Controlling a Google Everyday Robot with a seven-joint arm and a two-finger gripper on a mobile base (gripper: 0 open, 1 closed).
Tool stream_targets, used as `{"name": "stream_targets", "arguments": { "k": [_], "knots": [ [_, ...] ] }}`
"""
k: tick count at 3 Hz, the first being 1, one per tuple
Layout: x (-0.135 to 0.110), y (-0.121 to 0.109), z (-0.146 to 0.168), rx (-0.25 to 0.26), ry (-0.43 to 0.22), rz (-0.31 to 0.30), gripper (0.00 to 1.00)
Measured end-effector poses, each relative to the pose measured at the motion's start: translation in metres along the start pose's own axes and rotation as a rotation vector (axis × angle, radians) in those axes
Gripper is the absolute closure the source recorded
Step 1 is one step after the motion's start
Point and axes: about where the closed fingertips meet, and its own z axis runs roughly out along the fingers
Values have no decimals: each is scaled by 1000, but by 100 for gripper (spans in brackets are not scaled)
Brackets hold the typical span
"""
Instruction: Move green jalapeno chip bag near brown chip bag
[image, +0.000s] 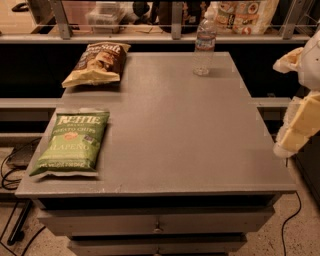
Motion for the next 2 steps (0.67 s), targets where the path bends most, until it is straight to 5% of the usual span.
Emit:
{"name": "stream_targets", "arguments": {
  "k": [2],
  "knots": [
    [-95, 30, 19, -71, -379, -168, 0]
  ]
}}
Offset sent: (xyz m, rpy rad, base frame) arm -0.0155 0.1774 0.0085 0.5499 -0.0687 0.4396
